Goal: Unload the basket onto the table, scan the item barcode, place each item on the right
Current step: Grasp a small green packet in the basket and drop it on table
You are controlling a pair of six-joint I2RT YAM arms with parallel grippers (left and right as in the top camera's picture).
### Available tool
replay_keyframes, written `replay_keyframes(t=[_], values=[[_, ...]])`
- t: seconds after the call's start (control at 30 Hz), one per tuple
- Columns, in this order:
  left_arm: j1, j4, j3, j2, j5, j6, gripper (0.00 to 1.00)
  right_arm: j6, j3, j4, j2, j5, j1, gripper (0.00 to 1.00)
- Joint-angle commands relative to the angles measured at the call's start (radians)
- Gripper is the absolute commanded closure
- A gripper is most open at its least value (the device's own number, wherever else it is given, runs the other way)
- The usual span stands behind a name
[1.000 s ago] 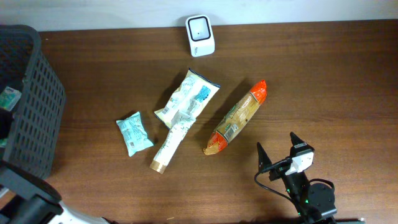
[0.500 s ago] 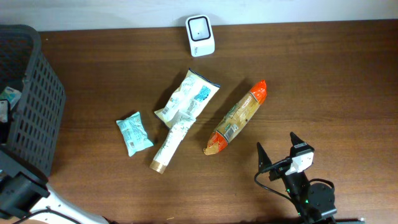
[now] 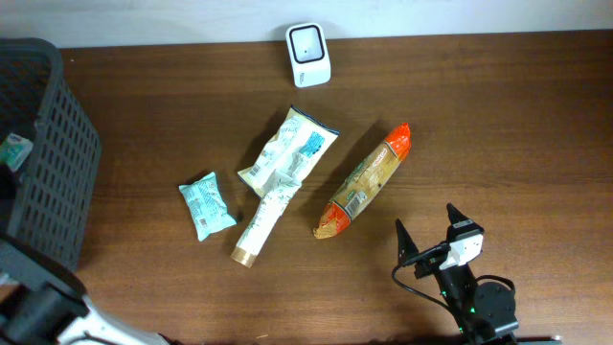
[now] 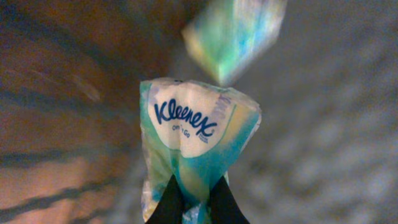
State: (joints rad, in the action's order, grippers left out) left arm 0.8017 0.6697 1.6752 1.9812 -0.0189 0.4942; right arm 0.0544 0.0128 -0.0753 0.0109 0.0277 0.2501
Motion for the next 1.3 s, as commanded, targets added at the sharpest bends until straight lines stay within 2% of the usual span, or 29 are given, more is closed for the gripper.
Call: replay_keyframes(t=[0.0, 0.07, 0.1, 0.13, 0.2, 0.27, 0.33, 0.53, 0.6, 0.63, 0.67, 0.83, 0.93, 1.0, 1.07, 1.13, 1.27], values=[[-0.048, -0.039, 0.076, -0.272, 0.124, -0.181, 1.00, 0.010, -0.007, -0.003, -0.007, 0.006, -0.002, 0.01], [-0.098, -0.032, 0.076, -0.383, 0.176, -0.315, 1.00, 0.010, -0.007, -0.003, -0.007, 0.006, -0.002, 0.01], [-0.137, 0.001, 0.076, -0.423, 0.256, -0.381, 1.00, 0.010, -0.007, -0.003, -0.007, 0.006, -0.002, 0.01], [-0.189, 0.063, 0.076, -0.446, 0.361, -0.400, 1.00, 0.010, -0.007, -0.003, -0.007, 0.006, -0.002, 0.01], [-0.315, 0.206, 0.073, -0.448, 0.419, -0.399, 1.00, 0.010, -0.007, -0.003, -0.007, 0.006, -0.002, 0.01], [-0.454, 0.311, 0.036, -0.428, 0.400, -0.385, 1.00, 0.010, -0.007, -0.003, -0.007, 0.006, -0.002, 0.01], [-0.607, 0.355, -0.069, -0.394, 0.275, -0.385, 1.00, 0.011, -0.007, -0.003, -0.007, 0.006, -0.002, 0.01], [-0.828, 0.177, -0.404, -0.293, 0.235, -0.397, 1.00, 0.010, -0.007, -0.003, -0.007, 0.006, -0.002, 0.01], [-0.862, 0.161, -0.438, -0.276, 0.235, -0.396, 0.94, 0.010, -0.007, -0.003, -0.007, 0.006, -0.002, 0.01], [-0.876, 0.161, -0.439, -0.275, 0.235, -0.396, 0.80, 0.010, -0.007, -0.003, -0.007, 0.006, -0.002, 0.01], [-0.892, 0.151, -0.438, -0.276, 0.235, -0.396, 0.59, 0.010, -0.007, -0.003, -0.007, 0.006, -0.002, 0.01], [-0.903, 0.206, -0.359, -0.314, 0.245, -0.393, 0.45, 0.011, -0.007, -0.003, -0.007, 0.006, -0.002, 0.01], [-0.885, 0.237, -0.187, -0.390, 0.185, -0.388, 0.11, 0.011, -0.007, -0.003, -0.007, 0.006, -0.002, 0.01], [-0.839, 0.236, -0.029, -0.423, 0.088, -0.388, 0.01, 0.010, -0.007, -0.003, -0.007, 0.006, -0.002, 0.01], [-0.758, 0.227, 0.133, -0.428, 0.029, -0.388, 0.01, 0.011, -0.007, -0.003, -0.007, 0.006, -0.002, 0.01], [-0.668, 0.187, 0.222, -0.428, 0.014, -0.389, 0.01, 0.011, -0.007, -0.003, -0.007, 0.006, -0.002, 0.01], [-0.418, 0.057, 0.253, -0.422, 0.013, -0.389, 0.03, 0.010, -0.007, -0.003, -0.007, 0.006, -0.002, 0.01]])
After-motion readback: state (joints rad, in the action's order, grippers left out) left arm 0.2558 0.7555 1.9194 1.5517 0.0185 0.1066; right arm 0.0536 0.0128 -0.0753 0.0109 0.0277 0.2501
